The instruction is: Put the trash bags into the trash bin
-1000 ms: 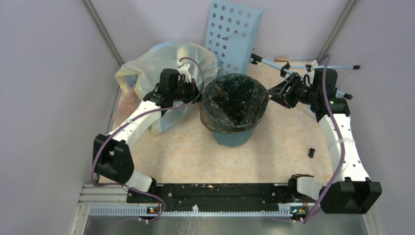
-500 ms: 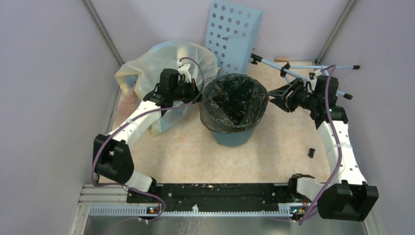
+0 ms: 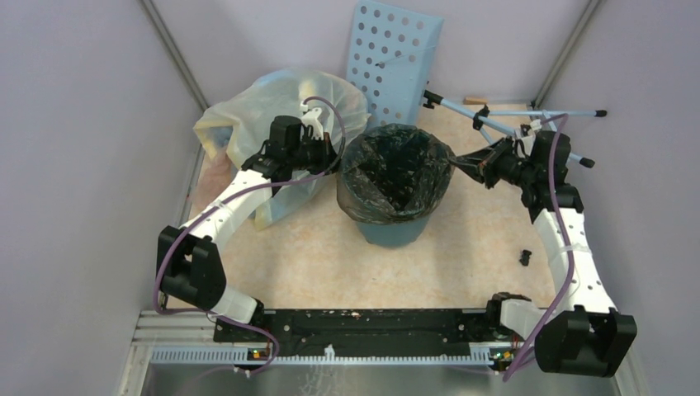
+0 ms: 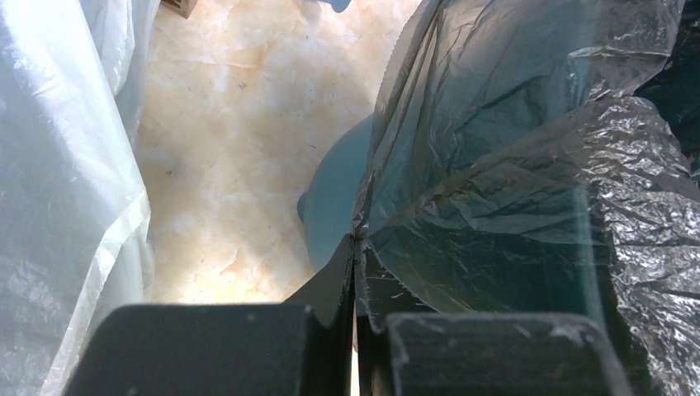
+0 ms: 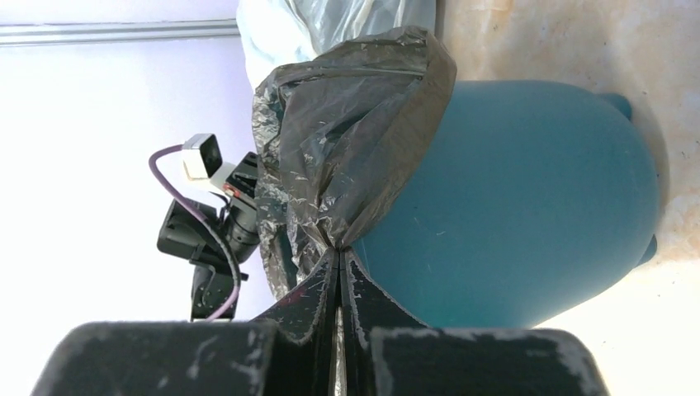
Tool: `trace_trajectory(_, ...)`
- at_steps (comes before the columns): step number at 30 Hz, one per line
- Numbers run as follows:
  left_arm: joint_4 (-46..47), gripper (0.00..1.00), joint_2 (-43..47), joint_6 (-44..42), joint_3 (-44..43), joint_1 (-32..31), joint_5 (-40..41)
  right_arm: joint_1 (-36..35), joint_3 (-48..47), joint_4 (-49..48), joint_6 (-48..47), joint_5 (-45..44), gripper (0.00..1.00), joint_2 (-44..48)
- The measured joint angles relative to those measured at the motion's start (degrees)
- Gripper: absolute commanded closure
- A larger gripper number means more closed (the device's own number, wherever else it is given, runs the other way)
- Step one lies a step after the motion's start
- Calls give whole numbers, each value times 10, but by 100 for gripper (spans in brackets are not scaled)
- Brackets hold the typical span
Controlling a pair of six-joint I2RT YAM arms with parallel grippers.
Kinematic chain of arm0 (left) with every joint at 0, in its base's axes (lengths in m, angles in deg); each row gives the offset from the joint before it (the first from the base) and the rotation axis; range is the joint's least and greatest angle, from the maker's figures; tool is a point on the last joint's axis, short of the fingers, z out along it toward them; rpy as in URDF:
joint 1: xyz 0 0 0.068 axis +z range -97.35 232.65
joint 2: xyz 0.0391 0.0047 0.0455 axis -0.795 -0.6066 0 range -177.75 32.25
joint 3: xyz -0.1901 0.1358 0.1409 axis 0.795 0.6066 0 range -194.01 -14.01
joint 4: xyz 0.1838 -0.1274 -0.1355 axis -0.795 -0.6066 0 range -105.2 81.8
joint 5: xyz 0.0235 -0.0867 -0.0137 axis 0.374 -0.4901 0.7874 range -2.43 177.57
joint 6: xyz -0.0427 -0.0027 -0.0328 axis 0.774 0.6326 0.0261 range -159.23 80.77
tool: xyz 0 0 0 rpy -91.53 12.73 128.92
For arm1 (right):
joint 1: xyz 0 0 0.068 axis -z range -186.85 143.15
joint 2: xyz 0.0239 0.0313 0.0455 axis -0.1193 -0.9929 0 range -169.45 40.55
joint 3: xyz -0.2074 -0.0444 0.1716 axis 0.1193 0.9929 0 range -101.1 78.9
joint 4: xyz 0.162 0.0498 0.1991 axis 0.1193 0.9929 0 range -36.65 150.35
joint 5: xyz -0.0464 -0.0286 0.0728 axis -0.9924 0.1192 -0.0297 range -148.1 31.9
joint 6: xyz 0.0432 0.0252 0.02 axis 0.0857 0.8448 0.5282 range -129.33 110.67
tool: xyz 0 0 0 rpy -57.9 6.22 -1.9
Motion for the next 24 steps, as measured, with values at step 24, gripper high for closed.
trace_trajectory(24,0,100,0,-9,-1,0,-11,13,15,76,-84,-36,100,-21)
